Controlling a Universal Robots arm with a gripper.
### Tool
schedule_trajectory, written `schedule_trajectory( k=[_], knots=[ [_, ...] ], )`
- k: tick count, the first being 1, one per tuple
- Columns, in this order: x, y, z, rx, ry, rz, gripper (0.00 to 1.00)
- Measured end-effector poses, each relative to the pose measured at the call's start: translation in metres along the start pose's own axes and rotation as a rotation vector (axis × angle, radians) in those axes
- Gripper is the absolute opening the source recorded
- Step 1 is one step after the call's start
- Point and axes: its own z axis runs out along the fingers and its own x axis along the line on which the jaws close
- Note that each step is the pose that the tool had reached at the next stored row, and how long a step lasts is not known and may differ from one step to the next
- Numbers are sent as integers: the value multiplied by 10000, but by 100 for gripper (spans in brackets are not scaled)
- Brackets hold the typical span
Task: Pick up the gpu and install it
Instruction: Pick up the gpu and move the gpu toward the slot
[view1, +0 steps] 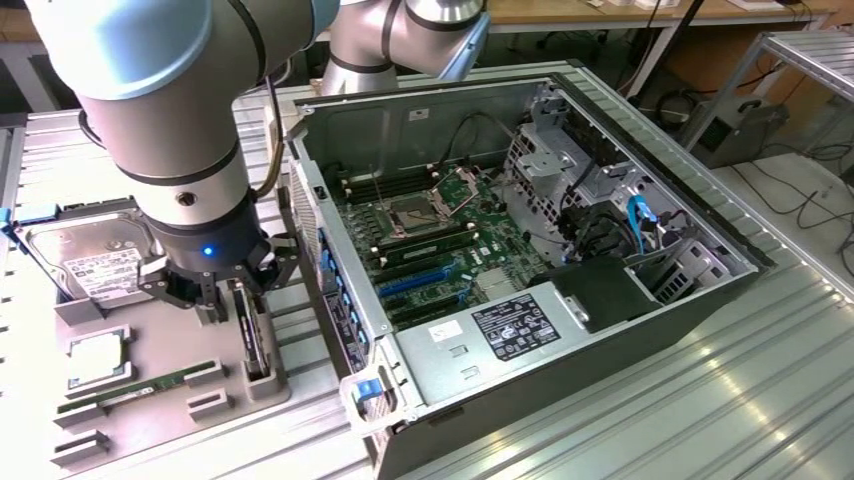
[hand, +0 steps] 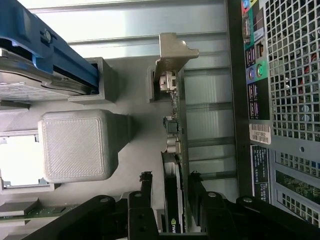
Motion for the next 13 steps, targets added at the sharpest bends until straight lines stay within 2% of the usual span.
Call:
schedule_trajectory(
  k=[1,2,5,6,10,13],
  knots=[
    [0,0,0,1,0,0,41],
    [0,0,0,0,0,0,33],
    [0,0,0,2,1,-1,32],
    [0,0,0,2,1,-1,26],
    [0,0,0,0,2,-28,26],
    [1,0,-1,-7,24,-294,26]
  ],
)
